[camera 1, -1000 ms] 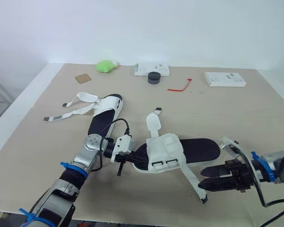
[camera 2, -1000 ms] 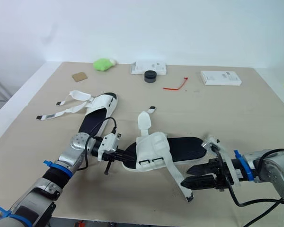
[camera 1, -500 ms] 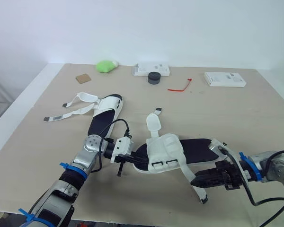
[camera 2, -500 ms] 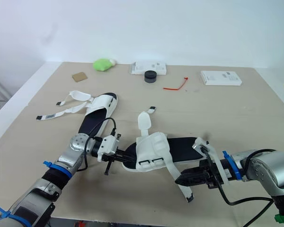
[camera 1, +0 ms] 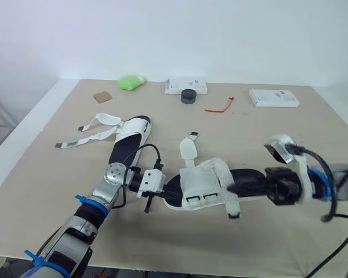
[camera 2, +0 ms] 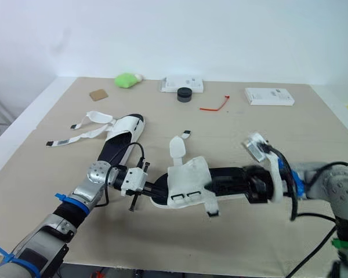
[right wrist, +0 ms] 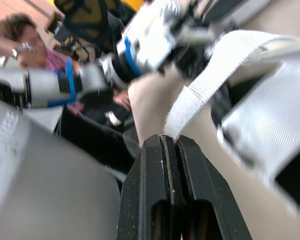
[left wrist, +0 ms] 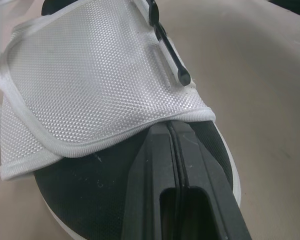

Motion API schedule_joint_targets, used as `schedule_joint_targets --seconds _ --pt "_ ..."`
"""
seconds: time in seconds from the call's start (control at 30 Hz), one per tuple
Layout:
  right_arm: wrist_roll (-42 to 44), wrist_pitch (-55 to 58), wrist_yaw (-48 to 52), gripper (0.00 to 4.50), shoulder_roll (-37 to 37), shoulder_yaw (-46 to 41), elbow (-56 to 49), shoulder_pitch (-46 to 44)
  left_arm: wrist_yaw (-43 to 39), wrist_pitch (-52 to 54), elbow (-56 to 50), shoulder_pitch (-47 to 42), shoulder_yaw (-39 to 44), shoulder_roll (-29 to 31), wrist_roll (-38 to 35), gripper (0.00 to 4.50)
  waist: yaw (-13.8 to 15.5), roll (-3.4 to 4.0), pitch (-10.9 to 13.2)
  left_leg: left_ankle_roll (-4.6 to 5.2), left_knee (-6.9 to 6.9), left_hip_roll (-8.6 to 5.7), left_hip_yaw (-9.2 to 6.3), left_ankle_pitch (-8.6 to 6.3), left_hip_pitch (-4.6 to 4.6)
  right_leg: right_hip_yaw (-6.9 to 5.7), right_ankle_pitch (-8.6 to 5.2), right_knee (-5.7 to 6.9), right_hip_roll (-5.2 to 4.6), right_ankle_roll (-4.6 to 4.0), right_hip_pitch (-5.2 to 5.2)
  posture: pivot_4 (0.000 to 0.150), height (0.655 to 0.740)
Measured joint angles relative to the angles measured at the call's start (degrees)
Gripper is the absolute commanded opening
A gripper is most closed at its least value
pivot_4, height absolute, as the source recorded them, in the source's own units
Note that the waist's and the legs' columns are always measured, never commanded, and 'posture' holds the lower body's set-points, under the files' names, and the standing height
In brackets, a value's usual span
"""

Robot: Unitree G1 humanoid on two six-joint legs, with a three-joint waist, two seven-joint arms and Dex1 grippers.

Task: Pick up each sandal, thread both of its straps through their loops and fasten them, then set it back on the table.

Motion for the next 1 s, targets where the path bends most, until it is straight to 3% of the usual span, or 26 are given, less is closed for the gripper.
schedule_joint_targets --seconds 0.2,0.27,0.37,0.67,1.0 --pt "-4.1 7.0 -19.3 0.16 11.7 -0.5 15.6 -15.2 -0.2 -0.5 0.9 -0.7 -0.1 -0.2 0.0 0.0 0.0 0.37 -0.2 0.15 -0.02 0.01 0.04 0.09 -0.04 0.03 0.16 0.0 0.0 -0.18 -0.07 0.15 0.74" --pt "-3.1 8.2 -23.8 0.16 12.5 0.0 19.7 -18.3 -0.3 -0.5 0.9 -0.7 -0.2 -0.4 0.0 0.0 0.1 0.39 -0.2 0.23 -0.04 -0.02 -0.01 0.14 -0.13 0.03 0.2 0.0 -0.02 -0.23 -0.1 0.15 0.74" --pt "-1.0 8.4 -27.2 0.16 12.0 1.0 22.1 -19.4 -0.3 -0.5 0.9 -0.8 -0.2 -0.4 0.0 0.0 0.1 0.39 -0.2 0.23 -0.05 -0.03 0.03 0.14 -0.13 0.08 0.23 0.0 -0.04 -0.28 -0.1 0.15 0.74" --pt "18.0 8.6 -42.9 0.16 5.5 13.2 32.8 -22.0 -0.1 0.2 0.6 -0.6 -0.1 -0.2 0.0 0.0 0.0 0.44 -0.2 0.34 -0.07 0.02 0.12 0.2 -0.12 0.13 0.21 0.0 -0.05 -0.25 -0.16 0.15 0.74" --pt "31.3 8.6 -56.6 0.16 5.5 20.2 39.8 -27.4 0.0 4.4 -0.9 0.1 0.5 -0.3 -0.8 0.0 0.0 0.46 -0.2 0.38 -0.08 0.01 0.13 0.19 -0.24 0.16 0.22 0.0 -0.05 -0.26 -0.26 0.15 0.74"
